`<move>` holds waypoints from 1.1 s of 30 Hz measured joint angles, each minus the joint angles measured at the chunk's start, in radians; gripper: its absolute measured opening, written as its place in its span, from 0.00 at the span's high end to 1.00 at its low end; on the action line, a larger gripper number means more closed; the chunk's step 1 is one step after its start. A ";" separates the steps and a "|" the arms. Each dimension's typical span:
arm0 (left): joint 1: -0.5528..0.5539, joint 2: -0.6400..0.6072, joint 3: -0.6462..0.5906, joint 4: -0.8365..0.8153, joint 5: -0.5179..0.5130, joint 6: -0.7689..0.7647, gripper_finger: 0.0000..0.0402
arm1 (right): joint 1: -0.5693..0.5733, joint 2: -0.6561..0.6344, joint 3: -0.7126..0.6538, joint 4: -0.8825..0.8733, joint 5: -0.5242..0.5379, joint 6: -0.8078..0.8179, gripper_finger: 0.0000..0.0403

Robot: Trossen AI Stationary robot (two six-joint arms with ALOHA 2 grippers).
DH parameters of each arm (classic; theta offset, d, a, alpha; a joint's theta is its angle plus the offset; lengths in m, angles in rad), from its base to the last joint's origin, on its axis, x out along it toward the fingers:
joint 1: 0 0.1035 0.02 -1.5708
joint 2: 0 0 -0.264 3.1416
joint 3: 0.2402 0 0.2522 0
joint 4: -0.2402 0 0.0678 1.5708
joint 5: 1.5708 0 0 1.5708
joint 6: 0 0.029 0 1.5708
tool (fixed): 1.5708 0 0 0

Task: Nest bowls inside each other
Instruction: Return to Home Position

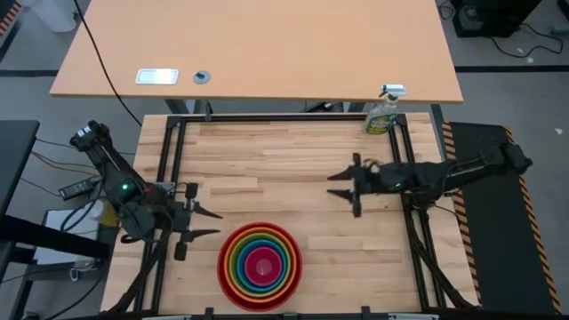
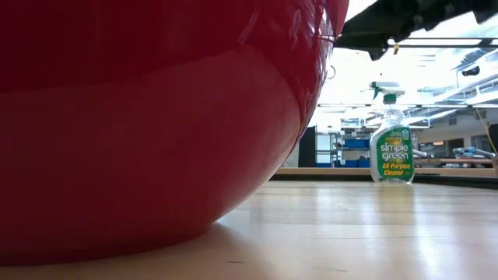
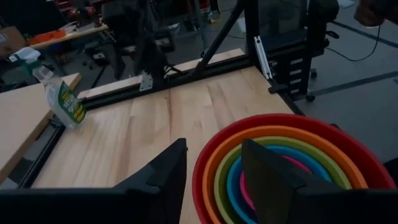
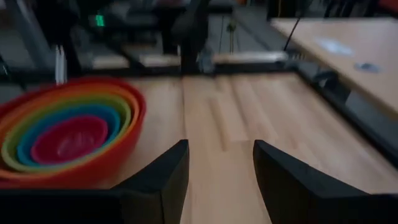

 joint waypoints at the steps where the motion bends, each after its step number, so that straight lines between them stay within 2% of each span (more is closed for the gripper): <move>1: 0.000 -0.003 0.000 -0.006 0.000 -0.003 0.61 | -0.021 -0.042 -0.032 0.026 -0.017 -0.005 0.54; 4: 0.000 -0.011 -0.031 0.021 0.000 0.017 0.61 | -0.082 -0.162 -0.123 0.068 -0.047 -0.009 0.54; 8: 0.004 -0.057 -0.174 0.142 0.006 0.070 0.61 | -0.154 -0.303 -0.207 0.077 -0.073 -0.003 0.54; 11: 0.007 -0.135 -0.242 0.175 0.039 0.086 0.61 | -0.193 -0.404 -0.239 0.028 -0.077 -0.003 0.54; 20: 0.008 -0.485 -0.361 0.163 0.182 0.198 0.61 | -0.287 -0.675 -0.246 -0.126 -0.089 0.029 0.54; 23: 0.016 -0.594 -0.416 0.181 0.194 0.223 0.61 | -0.308 -0.748 -0.246 -0.170 -0.089 0.048 0.54; 27: 0.051 -0.696 -0.476 0.181 0.201 0.231 0.61 | -0.328 -0.836 -0.246 -0.220 -0.073 0.049 0.56; 33: 0.099 -0.788 -0.560 0.238 0.282 0.219 0.61 | -0.336 -0.930 -0.254 -0.241 -0.072 0.056 0.59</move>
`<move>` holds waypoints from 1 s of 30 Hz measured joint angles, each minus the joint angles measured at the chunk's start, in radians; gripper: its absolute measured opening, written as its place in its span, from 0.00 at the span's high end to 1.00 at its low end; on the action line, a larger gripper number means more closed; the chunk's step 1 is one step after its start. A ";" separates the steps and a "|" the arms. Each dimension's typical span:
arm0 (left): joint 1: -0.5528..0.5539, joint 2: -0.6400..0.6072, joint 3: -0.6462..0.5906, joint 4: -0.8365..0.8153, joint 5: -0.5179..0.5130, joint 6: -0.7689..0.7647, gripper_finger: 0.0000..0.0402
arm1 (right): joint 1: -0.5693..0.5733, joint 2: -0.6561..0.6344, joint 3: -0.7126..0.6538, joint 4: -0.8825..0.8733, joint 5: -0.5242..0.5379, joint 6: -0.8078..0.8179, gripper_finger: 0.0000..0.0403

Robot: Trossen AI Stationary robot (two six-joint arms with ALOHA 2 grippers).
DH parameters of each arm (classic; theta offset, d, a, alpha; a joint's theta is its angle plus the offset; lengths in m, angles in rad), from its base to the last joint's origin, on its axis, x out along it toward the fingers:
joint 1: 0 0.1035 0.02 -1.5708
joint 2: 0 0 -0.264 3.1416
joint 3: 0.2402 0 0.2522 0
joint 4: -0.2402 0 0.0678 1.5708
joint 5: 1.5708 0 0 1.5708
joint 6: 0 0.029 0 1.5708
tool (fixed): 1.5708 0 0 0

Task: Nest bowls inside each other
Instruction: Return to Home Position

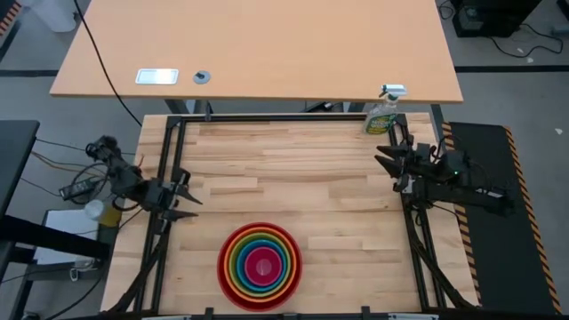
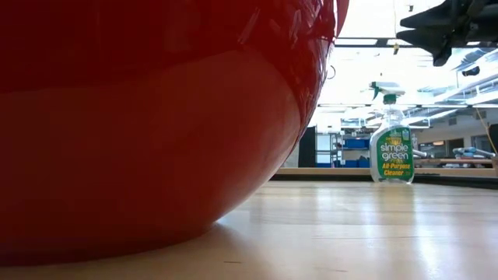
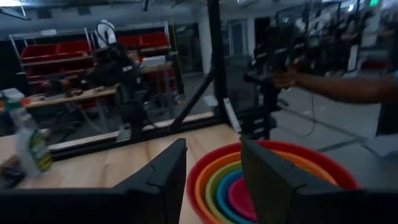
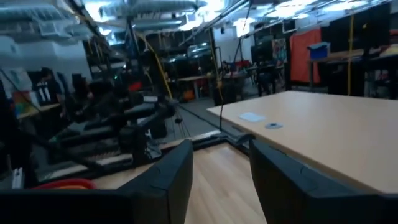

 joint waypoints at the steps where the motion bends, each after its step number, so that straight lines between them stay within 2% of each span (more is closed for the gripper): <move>1: 0.008 -0.005 -0.018 0.028 0.017 -0.008 0.61 | 0.000 -0.002 -0.010 0.011 0.007 -0.001 0.59; 3: 0.030 -0.011 -0.053 0.076 0.063 -0.023 0.61 | 0.000 0.002 -0.041 0.071 0.031 0.002 0.60; 7: 0.091 -0.009 -0.119 0.160 0.118 -0.041 0.61 | 0.000 0.030 -0.162 0.311 0.028 0.018 0.60; 11: 0.184 -0.010 -0.165 0.238 0.233 -0.079 0.61 | 0.000 0.051 -0.305 0.525 0.023 0.043 0.60; 15: 0.304 -0.009 -0.173 0.240 0.330 -0.110 0.61 | -0.011 0.061 -0.316 0.524 0.069 0.091 0.60; 19: 0.446 -0.009 -0.173 0.239 0.438 -0.110 0.61 | -0.025 0.061 -0.320 0.535 0.072 0.098 0.60; 23: 0.597 -0.009 -0.173 0.237 0.540 -0.127 0.61 | -0.031 0.061 -0.320 0.546 0.147 0.098 0.60; 30: 0.772 -0.011 -0.173 0.223 0.572 -0.166 0.61 | -0.030 0.062 -0.320 0.549 0.163 0.096 0.60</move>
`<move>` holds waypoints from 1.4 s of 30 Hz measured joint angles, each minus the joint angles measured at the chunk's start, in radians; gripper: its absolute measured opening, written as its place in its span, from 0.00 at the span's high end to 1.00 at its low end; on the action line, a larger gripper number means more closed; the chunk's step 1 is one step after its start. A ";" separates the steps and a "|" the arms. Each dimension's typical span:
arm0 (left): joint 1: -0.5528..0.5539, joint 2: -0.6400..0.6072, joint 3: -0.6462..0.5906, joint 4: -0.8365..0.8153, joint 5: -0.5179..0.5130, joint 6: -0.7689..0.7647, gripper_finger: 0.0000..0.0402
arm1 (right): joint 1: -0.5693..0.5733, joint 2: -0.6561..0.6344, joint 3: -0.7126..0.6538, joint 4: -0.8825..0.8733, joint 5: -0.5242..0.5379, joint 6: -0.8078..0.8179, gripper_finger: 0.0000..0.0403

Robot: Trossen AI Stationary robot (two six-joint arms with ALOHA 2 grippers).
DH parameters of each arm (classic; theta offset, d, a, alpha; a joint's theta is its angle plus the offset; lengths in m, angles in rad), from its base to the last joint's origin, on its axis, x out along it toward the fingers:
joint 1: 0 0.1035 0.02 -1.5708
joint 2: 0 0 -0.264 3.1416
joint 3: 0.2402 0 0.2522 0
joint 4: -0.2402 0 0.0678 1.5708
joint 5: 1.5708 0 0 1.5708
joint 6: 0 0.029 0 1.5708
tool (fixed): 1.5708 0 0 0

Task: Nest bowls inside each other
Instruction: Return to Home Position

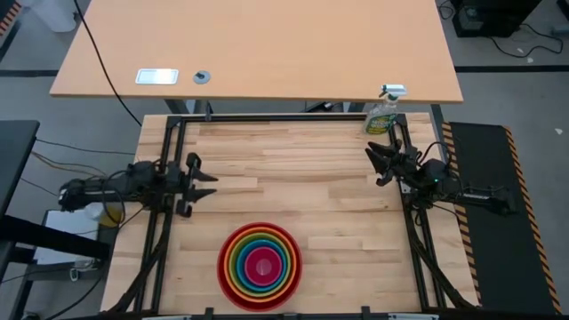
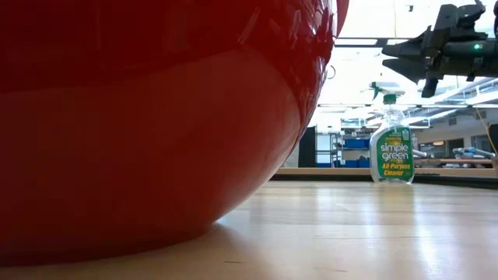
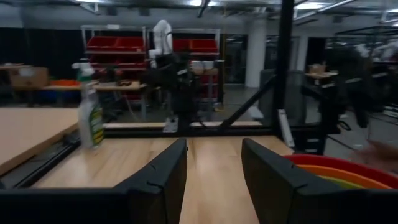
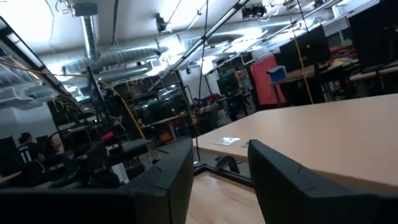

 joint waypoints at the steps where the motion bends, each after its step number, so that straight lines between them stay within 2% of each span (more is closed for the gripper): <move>1: 0.011 0.000 0.000 -0.006 0.000 0.000 0.61 | 0.000 0.000 0.000 0.000 0.000 0.000 0.60; 5: 0.029 -0.001 -0.030 -0.010 -0.006 -0.018 0.61 | 0.000 0.000 0.000 0.000 0.000 0.000 0.60; 10: 0.027 -0.001 -0.135 0.143 -0.007 -0.031 0.61 | 0.000 0.000 0.000 0.000 -0.001 -0.001 0.60; 19: 0.029 -0.002 -0.134 0.190 -0.027 0.068 0.61 | 0.000 0.000 0.000 0.000 -0.003 -0.001 0.60; 42: 0.029 0.001 -0.135 0.194 -0.038 0.049 0.61 | 0.000 0.000 0.000 0.000 -0.003 -0.001 0.60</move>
